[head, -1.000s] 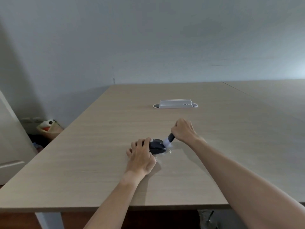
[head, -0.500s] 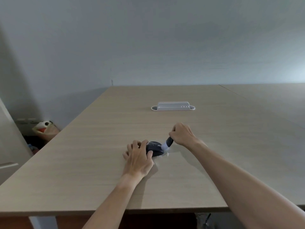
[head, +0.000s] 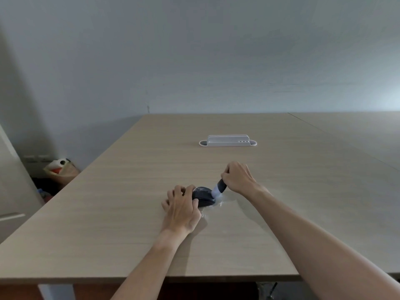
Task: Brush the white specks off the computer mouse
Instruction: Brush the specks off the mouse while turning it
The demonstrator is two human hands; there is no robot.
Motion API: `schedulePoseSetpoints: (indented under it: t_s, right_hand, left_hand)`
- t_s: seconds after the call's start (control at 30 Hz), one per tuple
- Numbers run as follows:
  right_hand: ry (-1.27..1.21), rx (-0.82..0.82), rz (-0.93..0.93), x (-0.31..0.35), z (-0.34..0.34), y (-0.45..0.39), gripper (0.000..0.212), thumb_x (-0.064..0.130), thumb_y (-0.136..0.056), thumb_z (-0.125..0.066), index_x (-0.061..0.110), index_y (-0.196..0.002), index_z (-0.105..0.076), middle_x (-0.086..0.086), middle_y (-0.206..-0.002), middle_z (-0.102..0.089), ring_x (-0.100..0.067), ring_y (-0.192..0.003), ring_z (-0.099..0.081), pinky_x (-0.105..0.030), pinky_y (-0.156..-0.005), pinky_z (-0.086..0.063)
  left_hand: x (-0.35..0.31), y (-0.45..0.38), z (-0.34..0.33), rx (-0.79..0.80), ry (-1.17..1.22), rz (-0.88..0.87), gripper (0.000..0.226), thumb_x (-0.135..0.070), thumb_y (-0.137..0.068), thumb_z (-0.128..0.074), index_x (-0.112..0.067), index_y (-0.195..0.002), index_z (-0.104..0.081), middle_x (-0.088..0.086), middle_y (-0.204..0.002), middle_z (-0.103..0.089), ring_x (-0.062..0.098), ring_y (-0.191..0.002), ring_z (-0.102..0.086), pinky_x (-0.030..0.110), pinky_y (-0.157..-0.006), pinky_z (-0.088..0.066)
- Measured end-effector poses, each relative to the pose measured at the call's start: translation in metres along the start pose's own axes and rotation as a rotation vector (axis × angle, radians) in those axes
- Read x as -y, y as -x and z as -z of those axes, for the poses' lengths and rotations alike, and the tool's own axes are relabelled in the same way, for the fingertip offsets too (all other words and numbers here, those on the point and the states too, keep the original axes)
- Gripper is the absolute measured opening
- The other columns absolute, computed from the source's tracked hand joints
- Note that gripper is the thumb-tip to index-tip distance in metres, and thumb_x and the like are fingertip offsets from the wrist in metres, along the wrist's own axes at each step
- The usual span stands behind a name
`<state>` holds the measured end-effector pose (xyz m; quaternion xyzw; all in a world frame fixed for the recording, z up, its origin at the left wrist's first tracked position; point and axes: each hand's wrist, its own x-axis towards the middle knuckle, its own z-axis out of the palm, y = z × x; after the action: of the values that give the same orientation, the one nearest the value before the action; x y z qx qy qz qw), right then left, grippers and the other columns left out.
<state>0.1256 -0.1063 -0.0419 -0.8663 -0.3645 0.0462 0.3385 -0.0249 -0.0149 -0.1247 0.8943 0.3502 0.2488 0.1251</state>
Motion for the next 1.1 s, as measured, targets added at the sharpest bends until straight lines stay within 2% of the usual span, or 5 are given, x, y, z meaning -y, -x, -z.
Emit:
schedulePoseSetpoints:
  t_s: [0.3,0.47,0.63,0.9,1.1]
  right_hand:
    - [-0.091,0.108,0.023,0.005,-0.010,0.001,0.019,0.008,-0.076,-0.055,0.003,-0.058,-0.053,-0.010,-0.062,-0.041,-0.021,-0.062,-0.036,-0.031,-0.055,-0.031]
    - [-0.046,-0.105,0.008,-0.003,-0.004,-0.008,0.022,0.004,-0.078,-0.048,-0.013,-0.075,-0.060,-0.026,-0.083,-0.070,-0.043,-0.081,-0.062,-0.042,-0.064,-0.051]
    - [-0.204,0.040,-0.004,0.002,-0.006,-0.002,0.020,0.008,-0.076,-0.050,0.001,-0.058,-0.050,-0.016,-0.061,-0.043,-0.022,-0.058,-0.035,-0.032,-0.055,-0.032]
    - [-0.113,-0.133,-0.046,-0.010,-0.008,-0.015,0.021,0.003,-0.077,-0.048,-0.013,-0.066,-0.054,-0.030,-0.072,-0.063,-0.039,-0.066,-0.052,-0.034,-0.056,-0.038]
    - [-0.159,0.146,-0.028,-0.005,-0.015,-0.008,0.015,0.010,-0.076,-0.053,0.008,-0.062,-0.058,-0.011,-0.060,-0.045,-0.021,-0.058,-0.040,-0.030,-0.055,-0.036]
  left_hand:
    - [0.003,-0.004,0.003,0.048,0.035,0.007,0.037,-0.024,-0.091,-0.040,-0.038,-0.125,-0.045,-0.005,-0.123,-0.041,0.021,-0.112,-0.034,0.040,-0.090,-0.029]
    - [0.002,-0.011,0.007,0.068,0.104,0.049,0.045,-0.015,-0.088,-0.041,-0.043,-0.121,-0.051,-0.001,-0.115,-0.035,0.023,-0.107,-0.032,0.036,-0.086,-0.024]
    - [0.000,-0.009,0.009,0.026,0.142,0.060,0.058,-0.004,-0.079,-0.041,-0.040,-0.123,-0.054,-0.001,-0.108,-0.031,0.021,-0.103,-0.031,0.033,-0.086,-0.023]
    - [-0.007,-0.010,0.000,-0.015,0.043,0.071,0.064,-0.080,-0.064,-0.051,-0.043,-0.116,-0.046,-0.002,-0.112,-0.036,0.021,-0.111,-0.034,0.038,-0.090,-0.030]
    - [-0.006,-0.011,-0.002,-0.046,0.109,0.059,0.053,-0.075,-0.063,-0.057,-0.036,-0.099,-0.055,-0.007,-0.101,-0.038,0.018,-0.103,-0.041,0.031,-0.083,-0.027]
